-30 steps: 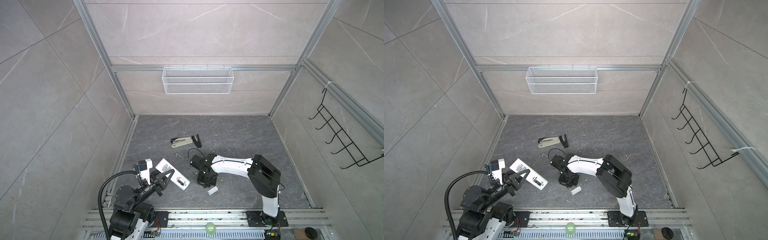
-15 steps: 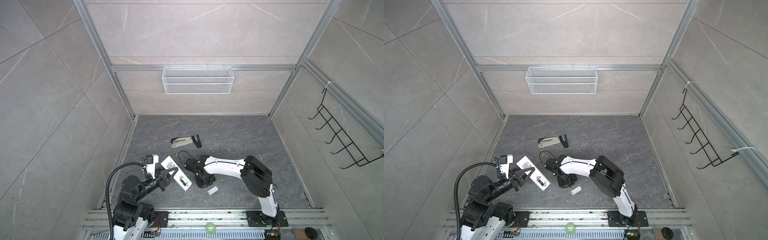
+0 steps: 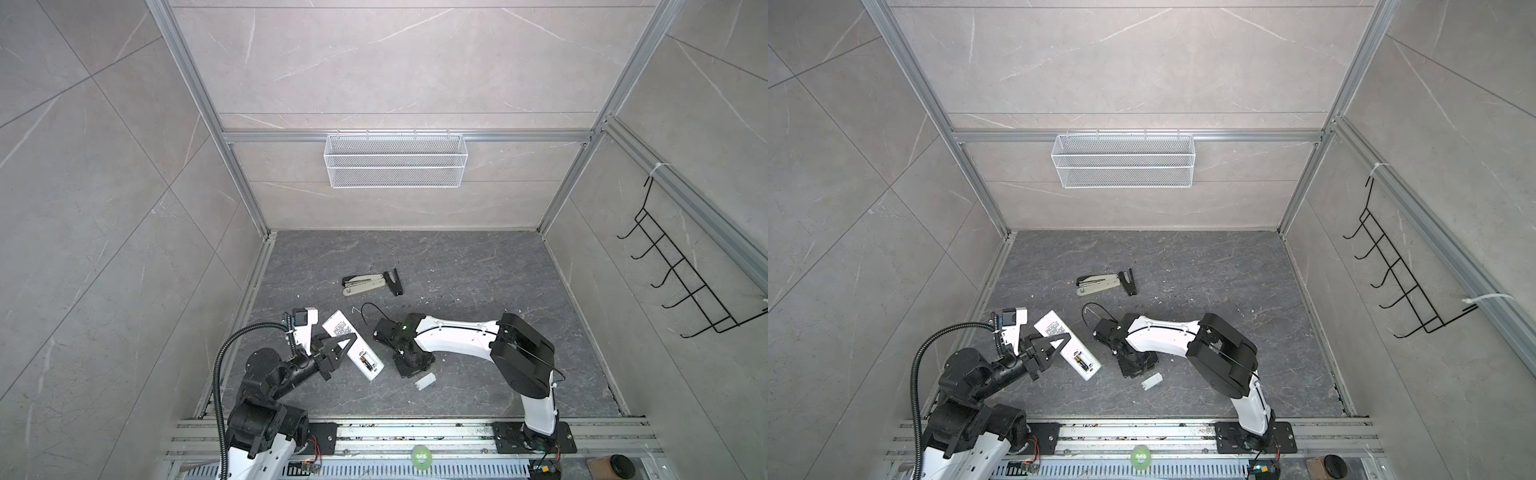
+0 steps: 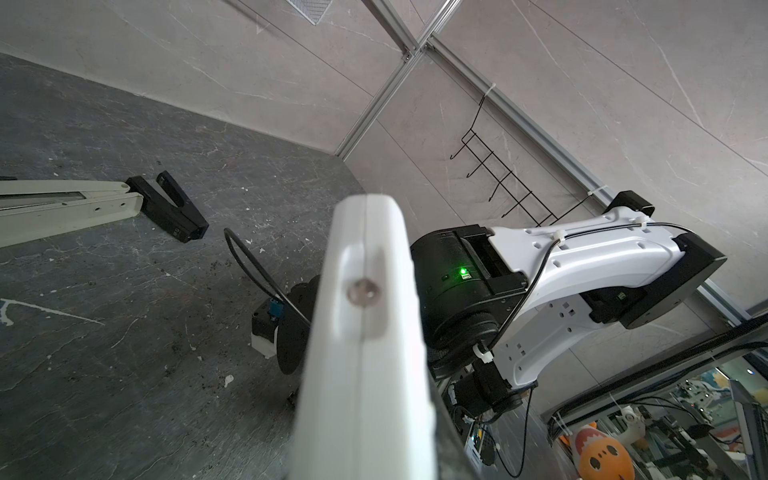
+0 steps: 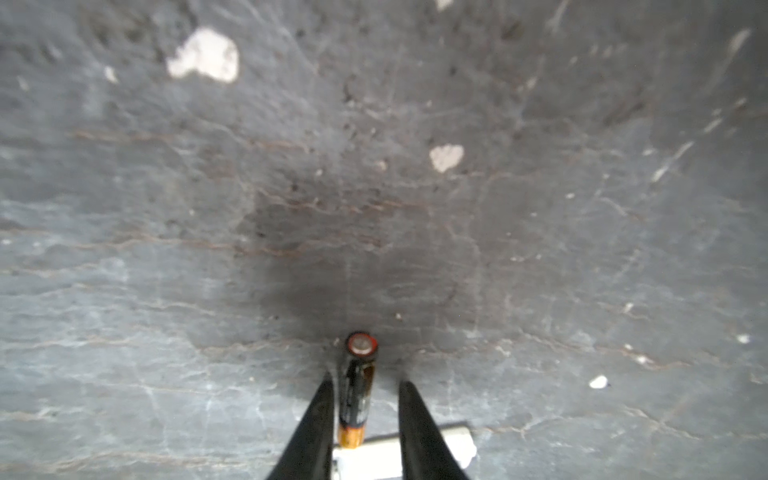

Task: Load the batteries into the remote control

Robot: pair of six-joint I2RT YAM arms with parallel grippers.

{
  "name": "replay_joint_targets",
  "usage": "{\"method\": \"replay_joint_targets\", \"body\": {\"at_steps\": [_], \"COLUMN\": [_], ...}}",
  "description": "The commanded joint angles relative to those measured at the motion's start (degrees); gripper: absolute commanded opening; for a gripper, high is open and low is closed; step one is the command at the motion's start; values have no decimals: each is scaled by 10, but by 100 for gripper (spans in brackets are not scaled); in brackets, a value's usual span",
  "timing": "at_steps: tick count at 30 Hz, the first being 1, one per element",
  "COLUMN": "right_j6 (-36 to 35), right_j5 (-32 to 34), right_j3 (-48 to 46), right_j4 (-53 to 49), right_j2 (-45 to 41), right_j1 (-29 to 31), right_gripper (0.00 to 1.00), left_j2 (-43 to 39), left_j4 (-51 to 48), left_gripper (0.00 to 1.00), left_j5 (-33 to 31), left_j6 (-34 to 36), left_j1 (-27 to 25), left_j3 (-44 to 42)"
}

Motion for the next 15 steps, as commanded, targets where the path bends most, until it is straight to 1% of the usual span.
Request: {"method": "replay_joint_targets", "body": {"at_steps": [1,11,15], "right_j6": [-7,4,9], "right_j5": [-26,-37,-41], "right_j3": [-44,-71,-84], "right_j4": [0,25,31], "right_j2": [40,27,20], "right_j1": [8,16,19], "right_gripper": [26,25,27], "left_j2": [-3,9,12], "left_j4": [21,24,28], "left_gripper": [0,0,0], "left_j5": [-1,-3,-4], "left_j6": [1,3,2], "left_j1": [0,-1,0], "left_j3": [8,8,6]}}
